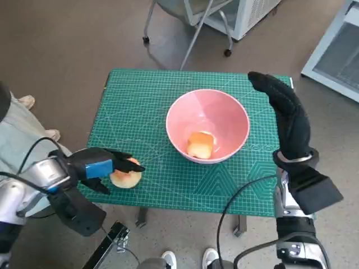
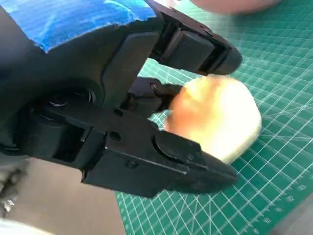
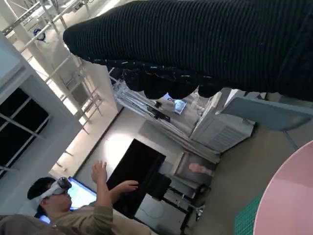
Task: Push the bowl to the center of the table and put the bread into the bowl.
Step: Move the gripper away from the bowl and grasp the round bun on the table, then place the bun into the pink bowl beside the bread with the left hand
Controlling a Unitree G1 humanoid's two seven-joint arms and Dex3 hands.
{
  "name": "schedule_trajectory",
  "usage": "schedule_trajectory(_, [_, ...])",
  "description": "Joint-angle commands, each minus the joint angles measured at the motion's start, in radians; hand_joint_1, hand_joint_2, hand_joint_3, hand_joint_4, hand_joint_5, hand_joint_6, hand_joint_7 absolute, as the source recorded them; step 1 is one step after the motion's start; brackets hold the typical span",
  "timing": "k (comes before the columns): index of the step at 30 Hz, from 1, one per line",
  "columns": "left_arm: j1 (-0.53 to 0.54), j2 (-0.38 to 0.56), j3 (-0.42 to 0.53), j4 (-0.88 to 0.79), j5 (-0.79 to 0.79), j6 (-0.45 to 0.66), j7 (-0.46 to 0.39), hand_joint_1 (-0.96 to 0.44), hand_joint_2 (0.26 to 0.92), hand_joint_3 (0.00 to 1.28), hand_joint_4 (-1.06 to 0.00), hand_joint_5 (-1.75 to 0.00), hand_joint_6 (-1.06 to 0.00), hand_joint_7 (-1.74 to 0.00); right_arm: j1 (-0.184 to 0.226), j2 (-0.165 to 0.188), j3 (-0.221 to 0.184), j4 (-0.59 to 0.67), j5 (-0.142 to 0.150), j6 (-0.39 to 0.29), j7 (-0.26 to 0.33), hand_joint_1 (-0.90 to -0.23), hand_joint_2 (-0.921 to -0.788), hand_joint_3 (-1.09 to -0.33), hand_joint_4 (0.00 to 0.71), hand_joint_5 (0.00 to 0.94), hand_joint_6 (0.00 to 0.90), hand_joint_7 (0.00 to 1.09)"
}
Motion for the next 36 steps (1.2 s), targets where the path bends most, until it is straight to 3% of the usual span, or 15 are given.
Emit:
schedule_trajectory(1, [-0.042, -0.026, -0.065, 0.063, 0.072, -0.006, 0.050, 0.12, 0.909, 0.20, -0.47, -0.02, -0.59, -0.03, 0.020, -0.005, -0.001, -0.002, 0.001, 0.012, 0.007, -0.573, -0.921, -0.841, 0.349, 0.017, -0.001, 0.85])
schedule_trajectory(5, [-0.053, -0.056, -0.091, 0.118, 0.086, 0.016, 0.102, 0.17, 0.918, 0.25, -0.55, -0.04, -0.67, -0.05, 0.019, -0.006, -0.003, 0.002, -0.006, 0.007, 0.002, -0.569, -0.921, -0.841, 0.348, 0.017, -0.001, 0.85])
schedule_trajectory(10, [-0.065, -0.078, -0.118, 0.180, 0.098, 0.031, 0.190, 0.15, 0.921, 0.23, -0.73, -0.08, -0.85, -0.11, 0.019, -0.004, -0.006, 0.010, -0.013, 0.000, -0.004, -0.561, -0.921, -0.843, 0.348, 0.016, -0.001, 0.85])
schedule_trajectory(11, [-0.069, -0.080, -0.123, 0.189, 0.098, 0.032, 0.203, 0.12, 0.921, 0.21, -0.69, -0.30, -0.81, -0.34, 0.019, -0.003, -0.006, 0.011, -0.014, -0.001, -0.006, -0.560, -0.921, -0.843, 0.348, 0.016, -0.001, 0.85])
schedule_trajectory(12, [-0.073, -0.081, -0.125, 0.197, 0.096, 0.033, 0.213, 0.08, 0.921, 0.21, -0.60, -0.64, -0.73, -0.70, 0.019, -0.003, -0.006, 0.011, -0.015, -0.002, -0.007, -0.559, -0.921, -0.843, 0.348, 0.016, -0.001, 0.85])
schedule_trajectory(13, [-0.077, -0.081, -0.127, 0.204, 0.094, 0.034, 0.221, 0.05, 0.921, 0.18, -0.59, -0.82, -0.69, -0.92, 0.019, -0.003, -0.007, 0.011, -0.016, -0.003, -0.008, -0.561, -0.921, -0.842, 0.349, 0.016, -0.001, 0.85])
schedule_trajectory(14, [-0.083, -0.079, -0.128, 0.208, 0.091, 0.035, 0.225, 0.03, 0.921, 0.16, -0.58, -0.94, -0.67, -1.06, 0.020, -0.003, -0.008, 0.011, -0.017, -0.004, -0.009, -0.562, -0.921, -0.842, 0.349, 0.016, -0.001, 0.85])
schedule_trajectory(17, [-0.101, -0.070, -0.125, 0.211, 0.076, 0.036, 0.222, 0.01, 0.920, 0.10, -0.64, -0.98, -0.67, -1.23, 0.018, -0.004, -0.010, 0.015, -0.018, -0.007, -0.010, -0.569, -0.921, -0.840, 0.349, 0.016, -0.001, 0.85])
schedule_trajectory(20, [-0.129, -0.052, -0.100, 0.196, 0.026, 0.031, 0.179, 0.00, 0.920, 0.07, -0.69, -0.95, -0.67, -1.30, 0.016, -0.005, -0.013, 0.021, -0.017, -0.011, -0.010, -0.575, -0.921, -0.837, 0.350, 0.016, -0.001, 0.85])
schedule_trajectory(25, [-0.170, -0.028, -0.046, 0.155, -0.063, 0.035, 0.110, 0.00, 0.914, 0.08, -0.67, -1.13, -0.66, -1.21, 0.012, -0.002, -0.016, 0.030, -0.020, -0.017, -0.014, -0.580, -0.921, -0.834, 0.351, 0.016, 0.000, 0.85])
schedule_trajectory(28, [-0.186, -0.026, -0.002, 0.128, -0.124, 0.045, 0.082, 0.00, 0.915, 0.07, -0.65, -1.11, -0.69, -1.20, 0.011, 0.001, -0.016, 0.034, -0.022, -0.019, -0.016, -0.581, -0.921, -0.833, 0.352, 0.017, 0.000, 0.86])
schedule_trajectory(36, [-0.287, -0.059, 0.105, 0.084, -0.254, 0.075, 0.071, 0.00, 0.920, 0.05, -0.64, -1.11, -0.71, -1.18, 0.002, 0.002, -0.016, 0.045, -0.026, -0.022, -0.020, -0.581, -0.921, -0.833, 0.354, 0.017, 0.000, 0.86])
